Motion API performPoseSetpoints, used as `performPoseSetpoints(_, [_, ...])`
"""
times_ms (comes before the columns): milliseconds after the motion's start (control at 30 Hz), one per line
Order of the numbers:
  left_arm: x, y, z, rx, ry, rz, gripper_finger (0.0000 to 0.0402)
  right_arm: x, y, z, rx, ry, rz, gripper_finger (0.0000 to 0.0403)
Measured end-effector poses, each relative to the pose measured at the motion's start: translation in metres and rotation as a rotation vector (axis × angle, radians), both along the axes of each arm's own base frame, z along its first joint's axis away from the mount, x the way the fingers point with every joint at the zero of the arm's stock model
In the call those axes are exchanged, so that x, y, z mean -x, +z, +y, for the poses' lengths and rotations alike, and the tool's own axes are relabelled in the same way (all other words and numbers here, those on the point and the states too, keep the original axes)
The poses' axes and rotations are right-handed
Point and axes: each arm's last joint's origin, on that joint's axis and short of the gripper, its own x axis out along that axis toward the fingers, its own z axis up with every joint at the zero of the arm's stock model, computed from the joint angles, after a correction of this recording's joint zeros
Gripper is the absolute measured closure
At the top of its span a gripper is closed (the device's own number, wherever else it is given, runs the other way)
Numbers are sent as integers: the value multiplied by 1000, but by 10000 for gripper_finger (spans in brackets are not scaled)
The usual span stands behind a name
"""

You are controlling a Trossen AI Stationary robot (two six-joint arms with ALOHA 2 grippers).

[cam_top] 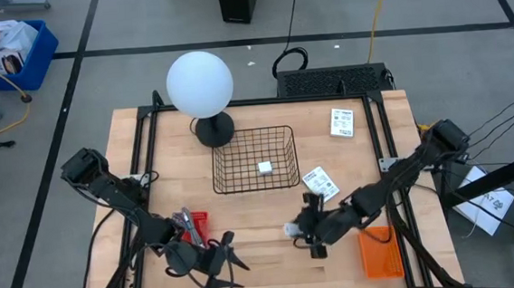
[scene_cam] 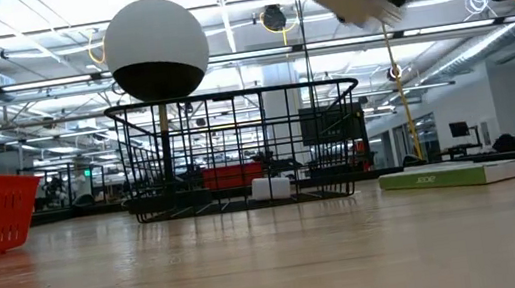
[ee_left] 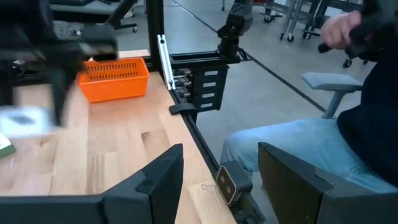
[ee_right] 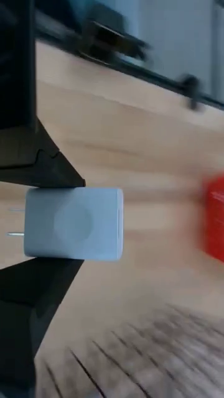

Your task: Pick and place items into bin

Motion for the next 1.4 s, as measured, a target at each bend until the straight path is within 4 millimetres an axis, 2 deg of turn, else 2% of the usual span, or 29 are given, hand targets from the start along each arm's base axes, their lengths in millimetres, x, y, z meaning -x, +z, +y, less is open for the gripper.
performPoseSetpoints(133, [0, 0, 0, 0, -1, -2, 190, -7, 23, -21, 101, -68, -142, 257])
performPoseSetpoints(267, [0, 0, 0, 1, -1, -3, 190, -19, 34, -47, 139, -118, -219, 254])
performPoseSetpoints(500, [0, 0, 0, -1, -1, -1, 190, -39, 39, -112, 99, -194, -247, 257])
performPoseSetpoints(667, [0, 0, 0, -4, -1, -1, 190, -43, 39, -159, 3, -245, -246, 255])
performPoseSetpoints(767, [0, 0, 0, -4, -1, -1, 190, -44, 34, -178, -39, -268, -221, 253])
performPoseSetpoints(967, [0, 0, 0, -33, -8, -15, 190, -47, 34, -196, -94, -268, -138, 257])
performPoseSetpoints(1200, [-5, 1, 5, -41, 6, -31, 190, -78, 42, -205, -81, -268, 49, 256])
performPoseSetpoints(1400, [-7, 1, 8, -40, 17, -30, 190, -105, 33, -224, -124, -281, 247, 257])
